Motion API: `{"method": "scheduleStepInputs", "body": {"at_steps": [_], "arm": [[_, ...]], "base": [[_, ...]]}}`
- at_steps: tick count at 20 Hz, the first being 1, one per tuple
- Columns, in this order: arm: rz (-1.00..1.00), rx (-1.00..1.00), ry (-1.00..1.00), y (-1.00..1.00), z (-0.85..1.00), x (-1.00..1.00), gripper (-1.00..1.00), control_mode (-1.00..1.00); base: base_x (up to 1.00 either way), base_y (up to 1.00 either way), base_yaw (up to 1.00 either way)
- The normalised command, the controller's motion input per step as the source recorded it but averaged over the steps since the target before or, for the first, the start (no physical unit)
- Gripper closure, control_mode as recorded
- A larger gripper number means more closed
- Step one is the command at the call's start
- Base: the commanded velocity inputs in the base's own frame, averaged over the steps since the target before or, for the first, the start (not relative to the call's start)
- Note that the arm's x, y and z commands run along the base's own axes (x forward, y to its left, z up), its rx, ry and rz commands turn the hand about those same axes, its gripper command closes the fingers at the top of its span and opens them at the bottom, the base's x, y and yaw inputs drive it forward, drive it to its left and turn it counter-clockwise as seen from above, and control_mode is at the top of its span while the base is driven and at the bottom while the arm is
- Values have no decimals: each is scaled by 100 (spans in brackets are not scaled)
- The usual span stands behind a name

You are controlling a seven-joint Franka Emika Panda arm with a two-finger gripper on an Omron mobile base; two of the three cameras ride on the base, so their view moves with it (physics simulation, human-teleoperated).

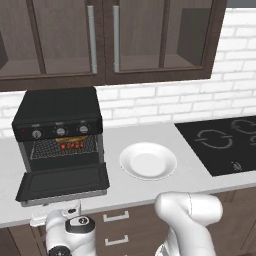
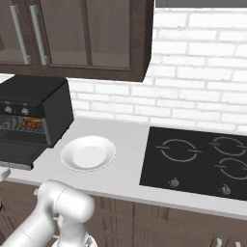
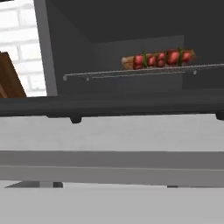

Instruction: Pick up the kebab skewer and baguette bread, and place them inside the toaster oven. Close the toaster oven door and start by setting the timer.

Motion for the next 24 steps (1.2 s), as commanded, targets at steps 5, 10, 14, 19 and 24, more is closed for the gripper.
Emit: {"method": "scheduleStepInputs", "body": {"at_steps": [5, 10, 14, 19, 24], "arm": [[0, 2, -6, -16, 49, 62, -100, -100], [0, 2, -3, -13, 65, 44, -100, -100], [0, 1, -1, -3, 72, 14, -100, -100], [0, 1, 0, -7, 72, 20, -100, -100], [0, 2, 0, -14, 68, 34, -100, -100]], "base": [[0, 0, 0], [0, 0, 0], [0, 0, 0], [0, 0, 0], [0, 0, 0]]}}
